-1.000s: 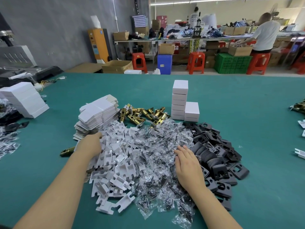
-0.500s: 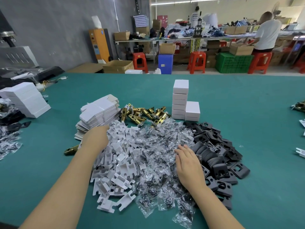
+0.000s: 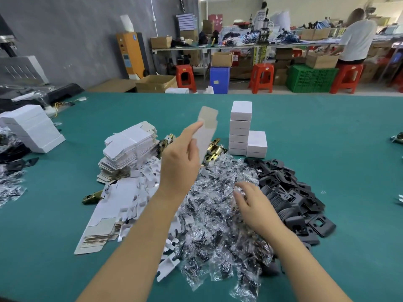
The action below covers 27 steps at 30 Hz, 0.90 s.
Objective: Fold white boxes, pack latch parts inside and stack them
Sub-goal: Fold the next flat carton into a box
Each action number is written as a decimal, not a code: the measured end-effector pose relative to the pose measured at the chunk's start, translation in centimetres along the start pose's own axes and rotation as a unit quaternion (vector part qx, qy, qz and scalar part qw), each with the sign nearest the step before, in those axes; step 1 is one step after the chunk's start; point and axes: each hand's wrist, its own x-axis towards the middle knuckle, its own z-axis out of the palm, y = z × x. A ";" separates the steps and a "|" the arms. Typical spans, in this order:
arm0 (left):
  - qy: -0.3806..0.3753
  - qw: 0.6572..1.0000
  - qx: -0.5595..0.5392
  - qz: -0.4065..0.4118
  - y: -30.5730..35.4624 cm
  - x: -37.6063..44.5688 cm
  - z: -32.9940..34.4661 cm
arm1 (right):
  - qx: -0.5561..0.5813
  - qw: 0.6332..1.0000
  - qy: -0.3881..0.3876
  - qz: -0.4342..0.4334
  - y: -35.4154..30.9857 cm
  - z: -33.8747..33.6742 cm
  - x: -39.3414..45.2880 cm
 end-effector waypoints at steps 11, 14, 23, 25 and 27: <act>-0.091 0.899 -0.301 -0.304 2.8 -4.7 8.1 | 0.643 0.747 -0.061 0.153 0.9 -4.6 2.0; -0.163 0.909 -0.267 -0.276 1.9 -6.0 9.2 | 0.701 0.691 -0.129 0.118 2.3 -3.7 0.9; -0.311 0.925 -0.145 -0.162 0.8 -7.0 9.7 | 0.716 0.671 -0.134 0.137 1.6 -2.1 0.6; -0.319 0.916 -0.168 -0.179 0.6 -6.8 9.5 | 0.715 0.670 -0.138 0.143 1.6 -2.1 0.7; -0.317 0.904 -0.196 -0.208 0.4 -6.8 9.3 | 0.714 0.668 -0.151 0.143 1.7 -1.9 0.6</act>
